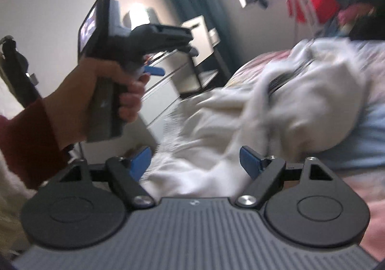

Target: Fold clothes

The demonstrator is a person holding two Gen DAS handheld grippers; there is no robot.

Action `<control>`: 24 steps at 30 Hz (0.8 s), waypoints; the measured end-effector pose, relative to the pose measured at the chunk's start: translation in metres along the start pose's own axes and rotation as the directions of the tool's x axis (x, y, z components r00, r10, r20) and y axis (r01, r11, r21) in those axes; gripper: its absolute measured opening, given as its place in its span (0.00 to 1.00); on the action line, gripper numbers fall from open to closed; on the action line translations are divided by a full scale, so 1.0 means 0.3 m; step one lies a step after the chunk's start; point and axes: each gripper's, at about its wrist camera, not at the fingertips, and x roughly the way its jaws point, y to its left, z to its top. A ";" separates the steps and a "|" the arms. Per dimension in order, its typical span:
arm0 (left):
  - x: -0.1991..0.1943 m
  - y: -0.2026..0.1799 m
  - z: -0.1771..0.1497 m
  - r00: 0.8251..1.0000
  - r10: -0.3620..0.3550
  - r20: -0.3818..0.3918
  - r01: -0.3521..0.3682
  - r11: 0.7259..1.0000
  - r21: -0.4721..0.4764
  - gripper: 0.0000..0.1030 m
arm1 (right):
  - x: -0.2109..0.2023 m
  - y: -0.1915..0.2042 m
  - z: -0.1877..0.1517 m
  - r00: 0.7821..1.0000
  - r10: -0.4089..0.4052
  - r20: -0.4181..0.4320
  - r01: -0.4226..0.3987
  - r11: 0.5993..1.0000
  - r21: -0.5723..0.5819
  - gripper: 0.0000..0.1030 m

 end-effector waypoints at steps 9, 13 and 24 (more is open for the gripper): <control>0.178 -0.373 -0.034 0.997 -0.070 -0.043 0.073 0.995 0.064 0.86 | -0.248 -0.364 0.023 0.966 -0.247 0.072 0.250 0.968 -0.028 0.80; 0.393 -0.481 -0.029 0.992 -0.072 -0.102 0.079 0.995 0.063 0.86 | -0.232 -0.549 0.012 0.942 -0.323 0.094 0.322 0.946 0.029 0.80; 1.064 -0.610 0.069 0.971 0.097 -0.219 -0.099 0.995 -0.001 0.81 | -0.001 -0.885 -0.003 0.942 -0.331 0.050 0.324 0.939 0.112 0.80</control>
